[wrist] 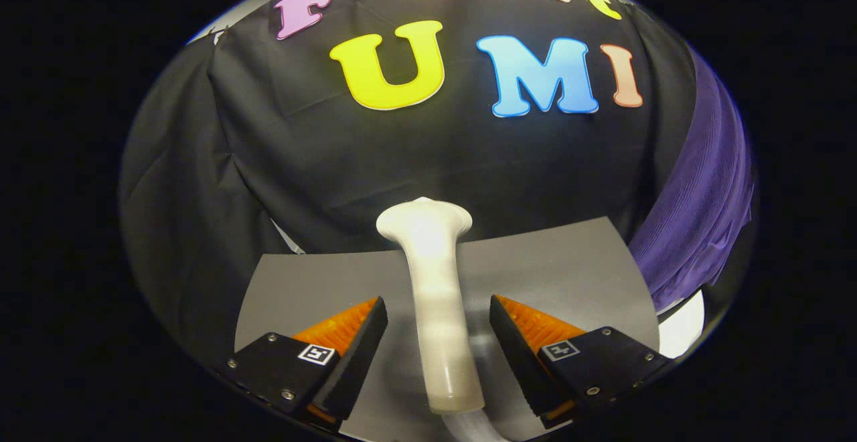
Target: Iron the clothes twice with a garment steamer, once on the left side and once on the right side.
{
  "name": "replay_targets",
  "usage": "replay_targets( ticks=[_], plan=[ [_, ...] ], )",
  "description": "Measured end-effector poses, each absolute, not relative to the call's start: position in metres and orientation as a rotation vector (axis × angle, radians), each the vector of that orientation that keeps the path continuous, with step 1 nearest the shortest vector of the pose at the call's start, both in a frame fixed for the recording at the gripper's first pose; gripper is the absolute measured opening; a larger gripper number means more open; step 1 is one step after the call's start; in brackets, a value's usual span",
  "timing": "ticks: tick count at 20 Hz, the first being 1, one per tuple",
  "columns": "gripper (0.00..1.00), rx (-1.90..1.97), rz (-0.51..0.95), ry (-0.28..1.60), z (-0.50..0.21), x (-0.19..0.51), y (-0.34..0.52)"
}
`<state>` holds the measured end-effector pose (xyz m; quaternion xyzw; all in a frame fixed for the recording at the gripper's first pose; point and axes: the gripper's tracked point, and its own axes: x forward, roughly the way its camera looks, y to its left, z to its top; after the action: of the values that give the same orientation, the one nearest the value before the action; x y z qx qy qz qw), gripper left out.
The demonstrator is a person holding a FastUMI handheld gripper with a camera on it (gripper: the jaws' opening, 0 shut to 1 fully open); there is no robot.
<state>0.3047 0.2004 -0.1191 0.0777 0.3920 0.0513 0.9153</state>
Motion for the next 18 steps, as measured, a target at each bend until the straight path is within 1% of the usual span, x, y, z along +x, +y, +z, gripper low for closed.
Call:
replay_targets(
  ticks=[3, 4, 5, 7, 9, 10, 11, 15, 18],
  plan=[
    [0.94, 0.158, 0.112, 0.862, -0.138, 0.307, 0.208],
    [0.92, 0.152, 0.114, 0.881, -0.146, 0.305, 0.21],
    [0.9, 0.143, 0.099, 0.857, -0.145, 0.305, 0.206],
    [0.82, 0.126, 0.073, 0.851, -0.148, 0.309, 0.203],
    [0.72, 0.093, 0.044, 0.851, -0.153, 0.31, 0.195],
    [0.6, 0.102, 0.04, 0.851, -0.15, 0.307, 0.193],
    [0.51, 0.117, 0.037, 0.856, -0.153, 0.308, 0.193],
    [0.47, 0.13, 0.046, 0.864, -0.153, 0.308, 0.191],
    [0.42, 0.103, 0.04, 0.816, -0.152, 0.306, 0.192]
  ],
)
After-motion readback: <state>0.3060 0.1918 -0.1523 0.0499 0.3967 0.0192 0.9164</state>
